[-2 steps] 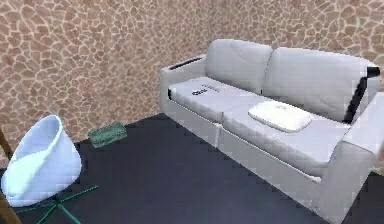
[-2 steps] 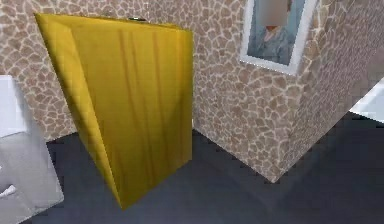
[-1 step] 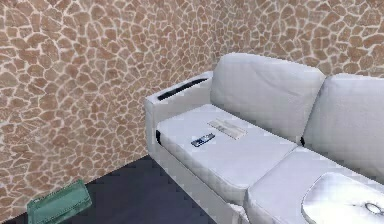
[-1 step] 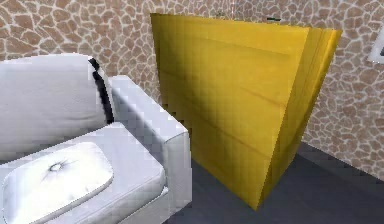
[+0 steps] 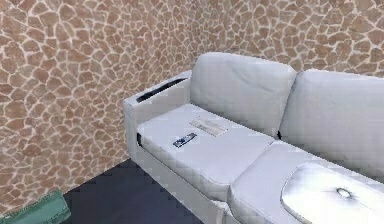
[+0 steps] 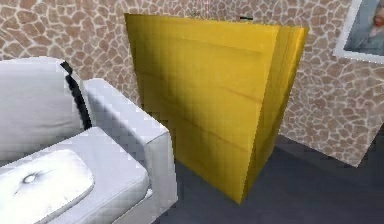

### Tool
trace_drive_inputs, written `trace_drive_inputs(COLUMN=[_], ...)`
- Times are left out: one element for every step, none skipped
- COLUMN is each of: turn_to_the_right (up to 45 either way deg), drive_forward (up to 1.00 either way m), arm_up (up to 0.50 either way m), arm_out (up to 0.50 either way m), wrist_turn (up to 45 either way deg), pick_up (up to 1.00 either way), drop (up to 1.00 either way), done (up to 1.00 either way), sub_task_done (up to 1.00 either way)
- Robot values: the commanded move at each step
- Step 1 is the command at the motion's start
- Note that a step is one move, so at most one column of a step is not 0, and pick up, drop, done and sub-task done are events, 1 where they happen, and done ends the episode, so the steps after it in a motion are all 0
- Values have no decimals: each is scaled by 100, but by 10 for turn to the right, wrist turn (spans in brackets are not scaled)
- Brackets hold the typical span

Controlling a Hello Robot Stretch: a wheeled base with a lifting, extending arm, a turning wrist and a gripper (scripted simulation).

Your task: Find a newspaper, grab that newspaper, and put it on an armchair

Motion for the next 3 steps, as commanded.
trace_drive_inputs(turn_to_the_right=[0,-450,-360], drive_forward=[15,0,0], arm_up=[0,0,0], arm_out=[0,0,0], wrist_turn=[0,0,0], pick_up=[0,0,0], drop=[0,0,0], done=[0,0,0], sub_task_done=[0,0,0])
